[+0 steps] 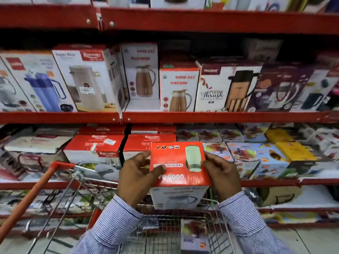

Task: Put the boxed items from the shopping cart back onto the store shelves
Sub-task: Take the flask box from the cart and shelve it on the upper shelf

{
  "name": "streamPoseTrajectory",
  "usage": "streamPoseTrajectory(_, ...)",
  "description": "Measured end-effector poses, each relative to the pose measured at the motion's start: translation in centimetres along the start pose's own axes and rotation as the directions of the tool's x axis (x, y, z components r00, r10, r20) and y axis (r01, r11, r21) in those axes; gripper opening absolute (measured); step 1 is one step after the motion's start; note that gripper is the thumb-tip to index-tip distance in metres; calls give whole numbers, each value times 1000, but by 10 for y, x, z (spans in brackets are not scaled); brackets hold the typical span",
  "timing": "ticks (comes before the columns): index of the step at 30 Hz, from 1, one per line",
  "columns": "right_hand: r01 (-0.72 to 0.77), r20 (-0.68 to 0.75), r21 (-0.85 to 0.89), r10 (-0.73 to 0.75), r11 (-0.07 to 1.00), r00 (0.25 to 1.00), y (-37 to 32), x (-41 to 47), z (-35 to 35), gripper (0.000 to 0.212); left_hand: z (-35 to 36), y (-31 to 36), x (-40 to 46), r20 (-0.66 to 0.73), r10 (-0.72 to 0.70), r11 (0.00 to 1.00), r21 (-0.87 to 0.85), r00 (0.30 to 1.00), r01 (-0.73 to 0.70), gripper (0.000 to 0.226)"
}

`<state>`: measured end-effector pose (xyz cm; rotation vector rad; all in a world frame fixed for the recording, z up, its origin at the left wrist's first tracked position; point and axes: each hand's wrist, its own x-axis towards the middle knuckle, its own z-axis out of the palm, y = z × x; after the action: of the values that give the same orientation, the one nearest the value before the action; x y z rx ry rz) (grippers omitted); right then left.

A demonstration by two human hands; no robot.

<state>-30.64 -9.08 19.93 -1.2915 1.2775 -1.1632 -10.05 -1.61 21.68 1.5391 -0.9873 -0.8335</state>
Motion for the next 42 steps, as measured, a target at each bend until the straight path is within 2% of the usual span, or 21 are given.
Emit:
streamPoseTrajectory(5, 163, 34, 103, -168, 981, 985, -66, 14, 0, 30, -18, 63, 9, -74, 249, 968, -19, 966, -251, 39)
streamPoseTrajectory(8, 244, 60, 160, -256, 957, 965, -108, 23, 9, 29, -35, 100, 16, -142, 366, 928, -13, 920, -372, 36)
streamPoseTrajectory(11, 335, 64, 172, -350, 926, 935, -145, 31, 22, 32, -49, 134, 21, -153, 484, 874, 31, 862, -485, 31)
streamPoseTrajectory(14, 420, 63, 174, -436, 891, 898, -174, 40, 40, 37, -66, 159, 29, -195, 555, 831, 78, 809, -551, 34)
streamPoseTrajectory(18, 466, 99, 181, -488, 866, 867, -202, 52, 63, 42, -85, 177, 47, -252, 585, 808, 112, 770, -578, 44)
streamPoseTrajectory(21, 492, 118, 181, -516, 851, 848, -212, 59, 78, 40, -94, 181, 60, -266, 576, 814, 102, 773, -572, 46)
streamPoseTrajectory(27, 487, 150, 178, -513, 855, 845, -219, 62, 100, 35, -112, 175, 77, -288, 543, 831, 51, 789, -553, 49)
streamPoseTrajectory(42, 507, 145, 100, -517, 856, 844, -223, 103, 131, 40, -125, 166, 132, -279, 571, 818, 112, 772, -564, 53)
